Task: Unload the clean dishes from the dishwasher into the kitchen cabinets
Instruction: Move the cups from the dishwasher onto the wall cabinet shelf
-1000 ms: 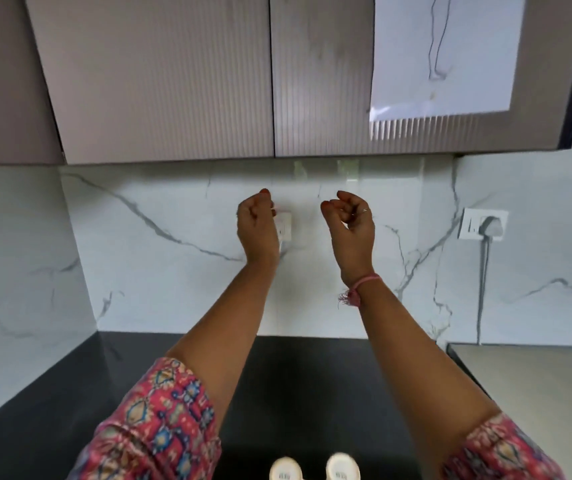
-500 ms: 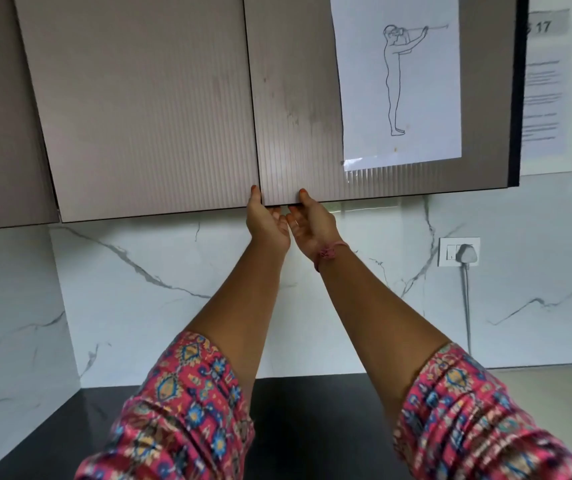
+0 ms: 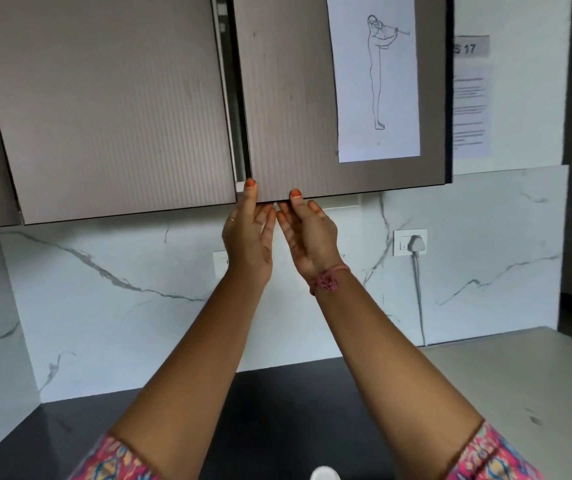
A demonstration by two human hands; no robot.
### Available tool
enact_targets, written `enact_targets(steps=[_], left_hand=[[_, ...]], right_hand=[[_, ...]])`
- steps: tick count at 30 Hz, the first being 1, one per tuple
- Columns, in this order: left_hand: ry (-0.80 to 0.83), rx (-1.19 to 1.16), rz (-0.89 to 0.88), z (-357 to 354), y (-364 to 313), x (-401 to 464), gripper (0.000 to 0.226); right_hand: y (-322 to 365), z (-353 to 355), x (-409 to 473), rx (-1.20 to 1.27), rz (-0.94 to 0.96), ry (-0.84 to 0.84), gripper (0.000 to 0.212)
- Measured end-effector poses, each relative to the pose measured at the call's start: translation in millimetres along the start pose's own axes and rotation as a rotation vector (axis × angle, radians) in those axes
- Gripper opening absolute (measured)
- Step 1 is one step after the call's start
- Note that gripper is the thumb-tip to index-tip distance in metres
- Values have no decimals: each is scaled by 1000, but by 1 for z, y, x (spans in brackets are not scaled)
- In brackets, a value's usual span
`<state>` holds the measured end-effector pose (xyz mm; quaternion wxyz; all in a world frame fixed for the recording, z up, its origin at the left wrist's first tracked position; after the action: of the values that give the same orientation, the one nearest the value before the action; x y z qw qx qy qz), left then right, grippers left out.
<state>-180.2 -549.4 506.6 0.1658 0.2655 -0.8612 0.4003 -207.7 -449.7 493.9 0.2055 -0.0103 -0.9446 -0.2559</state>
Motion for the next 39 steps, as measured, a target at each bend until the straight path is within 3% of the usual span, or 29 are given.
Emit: enact_targets(steps=[2,8,14,19,26,31,39], left_hand=[[29,9,-11,-13,-2,-19,33],[51,46,-63,-57,-8,-74,15],[46,64,-156,-120,-2,-141,5],[34,145,-216,-186,23,-198,10],[111,378,-207,-258,64,-251,14],[99,436,-172,-246,69,-263,9],[-63,454,-25,-155,76,-259,9]], right_hand=[[17,1,-18,31,36,-9,50],[64,5,-64,82,106,58,23],[128,20,-107,90,91,131,13],[199,43,-144,65,192,137,25],[287,91,-175,-165,401,-103,47],[328,104,-176,-131,419,-153,37],[362,128,-178,-293,505,-273,64]])
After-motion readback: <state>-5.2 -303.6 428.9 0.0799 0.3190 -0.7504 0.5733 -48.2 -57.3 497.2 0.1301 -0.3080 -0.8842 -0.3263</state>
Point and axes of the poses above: each hand's wrist, its own x-axis towards the middle knuckle, its own z-axis out of the back of the hand, y = z × x, the point moved 9 cm from there along x, towards the middle knuckle, and after that the axes turned 1 degree about x, right-handed, at the moved point
